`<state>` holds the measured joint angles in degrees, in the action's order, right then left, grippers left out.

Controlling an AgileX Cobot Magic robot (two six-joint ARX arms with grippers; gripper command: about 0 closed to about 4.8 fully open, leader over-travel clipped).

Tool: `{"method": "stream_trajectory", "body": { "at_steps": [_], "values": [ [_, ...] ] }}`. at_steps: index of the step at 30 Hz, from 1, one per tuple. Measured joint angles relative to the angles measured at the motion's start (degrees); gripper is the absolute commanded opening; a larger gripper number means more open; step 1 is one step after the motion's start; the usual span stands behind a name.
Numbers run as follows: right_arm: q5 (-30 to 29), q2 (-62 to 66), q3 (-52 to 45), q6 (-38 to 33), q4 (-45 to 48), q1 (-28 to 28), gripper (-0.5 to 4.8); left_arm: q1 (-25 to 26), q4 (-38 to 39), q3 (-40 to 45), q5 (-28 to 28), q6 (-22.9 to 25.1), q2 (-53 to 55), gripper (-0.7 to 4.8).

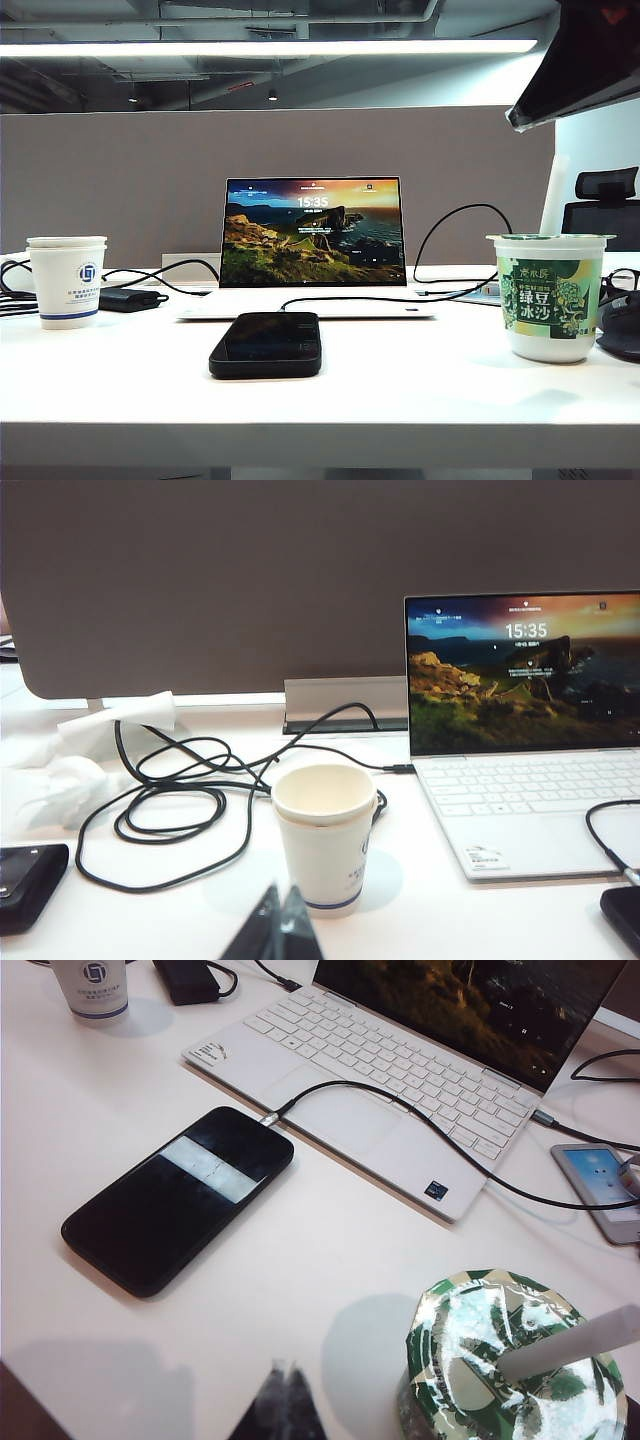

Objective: Pick up the black phone, pick up the charger plug, insert the charger plug into the phone's charging port, and finally place the connected phone back on the desk.

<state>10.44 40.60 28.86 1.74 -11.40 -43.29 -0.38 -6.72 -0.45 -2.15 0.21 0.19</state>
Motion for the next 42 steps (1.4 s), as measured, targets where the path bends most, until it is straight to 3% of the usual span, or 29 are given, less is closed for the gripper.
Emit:
{"method": "stream_trajectory", "body": {
  "at_steps": [16,42],
  "values": [
    [0.0,0.0,0.0,0.0,0.0,0.0,0.00,0.0,1.5,0.0,0.0,-2.3,0.0,-0.06],
    [0.0,0.0,0.0,0.0,0.0,0.0,0.00,0.0,1.8,0.0,-0.2,0.2,0.0,-0.05]
  ]
}}
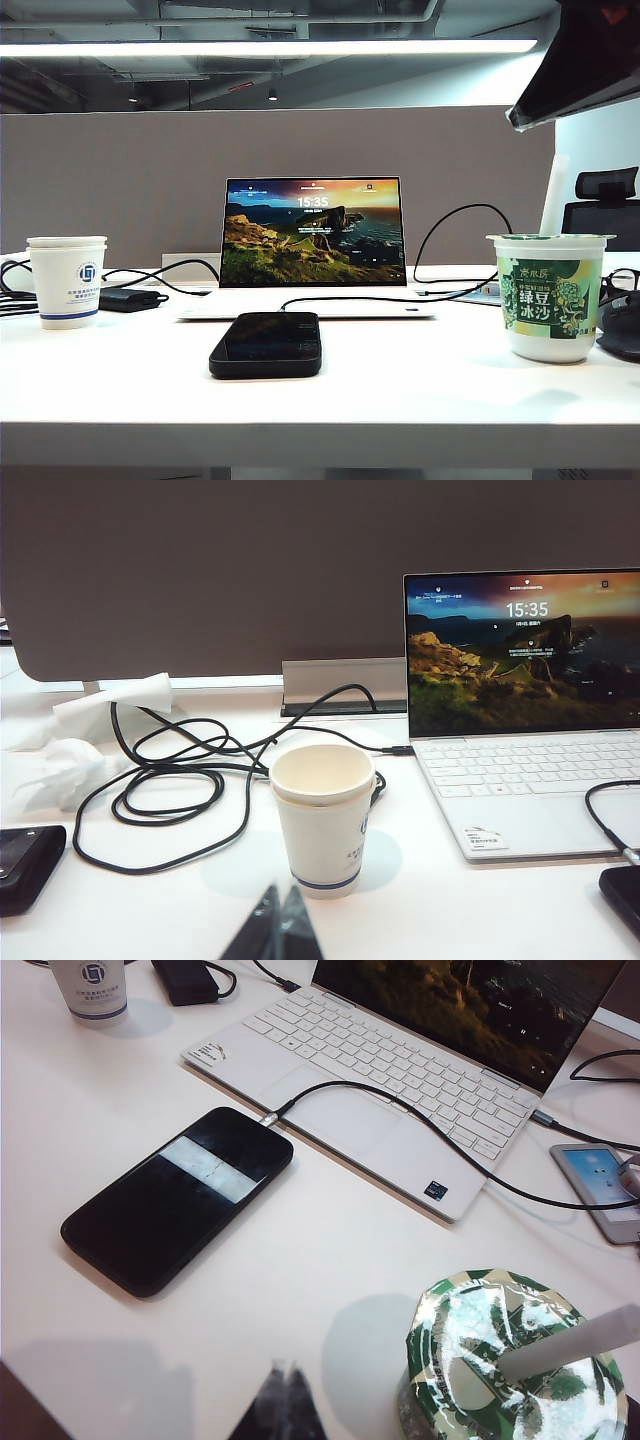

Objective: Pick up the black phone, pick up the charger plug, insert the charger plug into the phone's charging port, and finally place the connected phone back on the desk.

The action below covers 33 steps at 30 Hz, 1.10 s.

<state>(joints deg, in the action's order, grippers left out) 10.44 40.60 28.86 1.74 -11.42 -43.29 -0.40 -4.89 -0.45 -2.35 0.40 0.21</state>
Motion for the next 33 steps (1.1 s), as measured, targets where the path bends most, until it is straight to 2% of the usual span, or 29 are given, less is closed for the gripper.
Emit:
{"method": "stream_trajectory", "body": {
  "at_steps": [14,19,26,33],
  "values": [
    [0.1,-0.8,-0.8,0.0,0.7,0.5,0.00,0.0,0.0,0.0,0.0,0.0,0.0,-0.05],
    [1.5,-3.7,-6.0,0.0,4.2,8.3,0.00,0.0,0.0,0.0,0.0,0.0,0.0,-0.05],
    [1.3,-11.3,-11.9,0.1,5.9,16.3,0.00,0.0,0.0,0.0,0.0,0.0,0.0,-0.05],
    [-4.7,-24.0,-18.5,0.2,8.2,24.9,0.00,0.0,0.0,0.0,0.0,0.0,0.0,-0.05]
  ]
}}
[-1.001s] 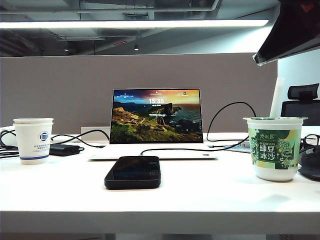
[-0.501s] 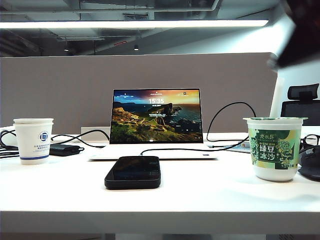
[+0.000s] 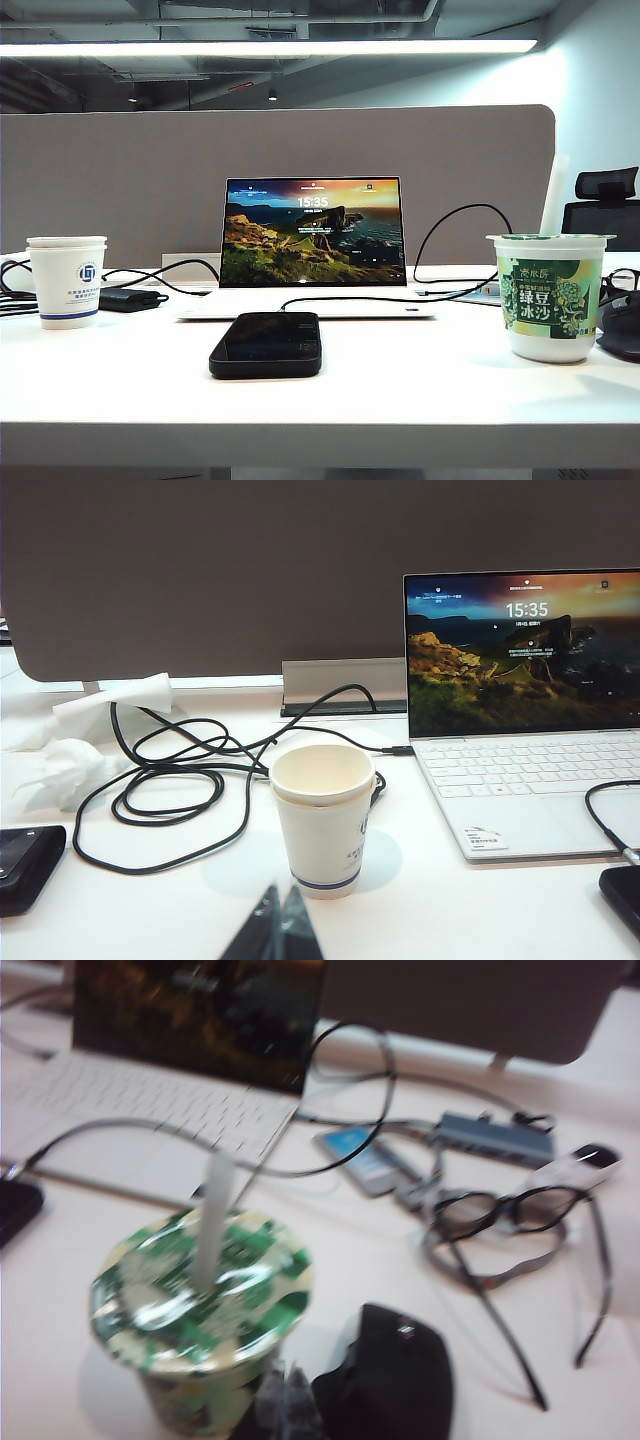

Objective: Pick up the black phone, pick up the charger plug, insert the charger plug into the phone's charging port, and finally place the connected phone back on the desk.

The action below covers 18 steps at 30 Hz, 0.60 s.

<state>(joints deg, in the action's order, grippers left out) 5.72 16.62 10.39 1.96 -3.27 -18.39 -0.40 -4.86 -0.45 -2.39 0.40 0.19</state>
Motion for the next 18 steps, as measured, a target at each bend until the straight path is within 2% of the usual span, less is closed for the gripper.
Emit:
{"method": "stream_trajectory", "body": {
  "at_steps": [4,8,18],
  "values": [
    [-3.0,-6.3,-2.1,1.0,0.9,5.0,0.00,0.0,0.0,0.0,0.0,0.0,0.0,-0.05],
    [-2.9,-10.9,-3.7,3.9,0.8,9.5,0.00,0.0,0.0,0.0,0.0,0.0,0.0,-0.05],
    [2.6,-15.9,-9.1,6.0,0.9,11.4,0.00,0.0,0.0,0.0,0.0,0.0,0.0,-0.05]
  ]
}}
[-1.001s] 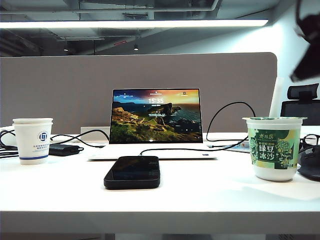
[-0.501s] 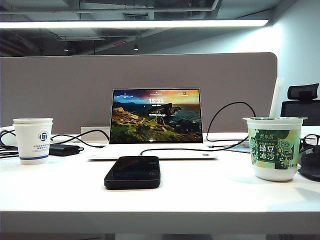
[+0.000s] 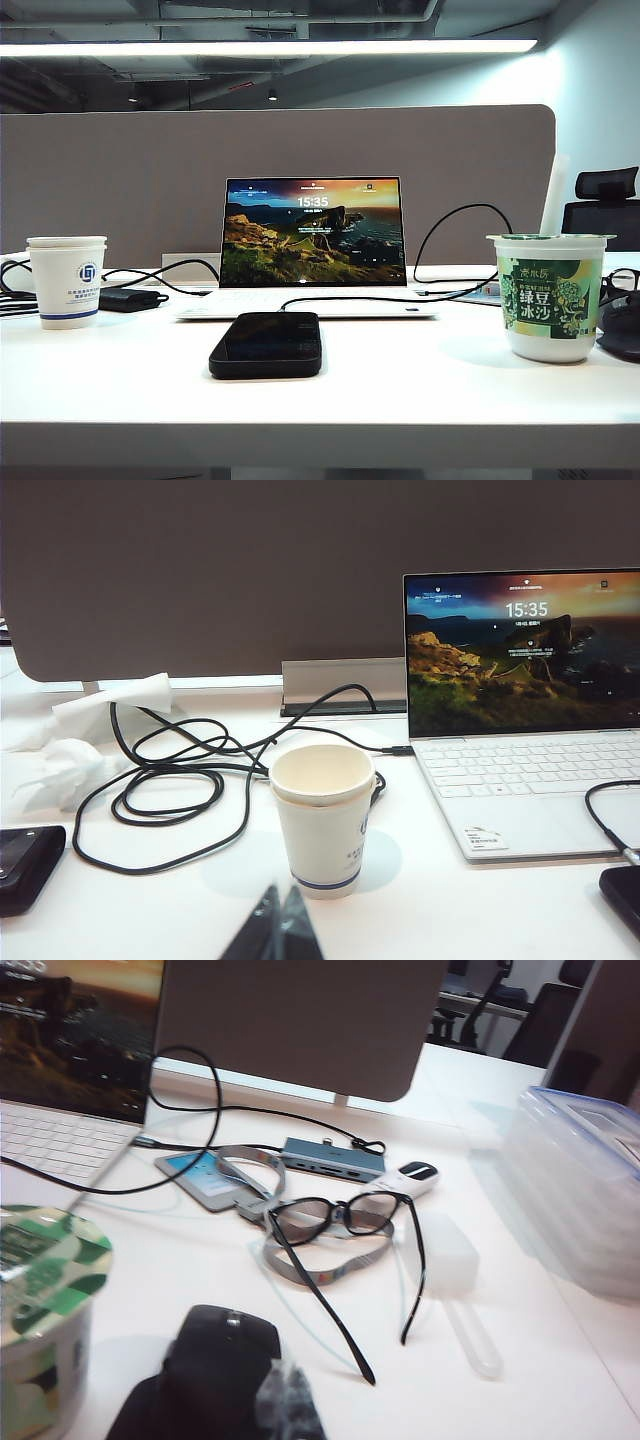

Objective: Pick up the black phone, pick up the charger plug, insert the charger plug into the phone's charging port, and finally place the connected phone back on the desk.

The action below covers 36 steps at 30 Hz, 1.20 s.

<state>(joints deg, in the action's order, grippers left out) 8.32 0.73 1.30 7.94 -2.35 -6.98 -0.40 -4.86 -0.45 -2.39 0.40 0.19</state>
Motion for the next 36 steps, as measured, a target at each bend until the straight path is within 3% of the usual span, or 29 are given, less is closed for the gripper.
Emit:
{"method": "stream_trajectory", "body": {
  "at_steps": [11,18,23,29,36],
  "values": [
    [0.7,-0.6,-0.8,-0.7,4.9,2.4,0.00,0.0,0.1,0.0,0.0,0.0,0.0,-0.05],
    [1.0,-0.6,-0.8,-8.2,5.5,5.4,0.00,0.0,0.2,0.0,0.0,0.0,0.0,-0.05],
    [0.5,-0.6,-0.8,-9.2,5.5,5.3,0.00,0.0,0.4,0.0,0.0,0.0,0.0,-0.05],
    [-6.9,-0.6,-0.8,-9.2,5.5,5.3,0.00,0.0,0.4,0.0,0.0,0.0,0.0,-0.05],
    [-6.9,-0.6,-0.8,-9.2,5.3,5.3,0.00,0.0,0.4,0.0,0.0,0.0,0.0,-0.05]
  ]
}}
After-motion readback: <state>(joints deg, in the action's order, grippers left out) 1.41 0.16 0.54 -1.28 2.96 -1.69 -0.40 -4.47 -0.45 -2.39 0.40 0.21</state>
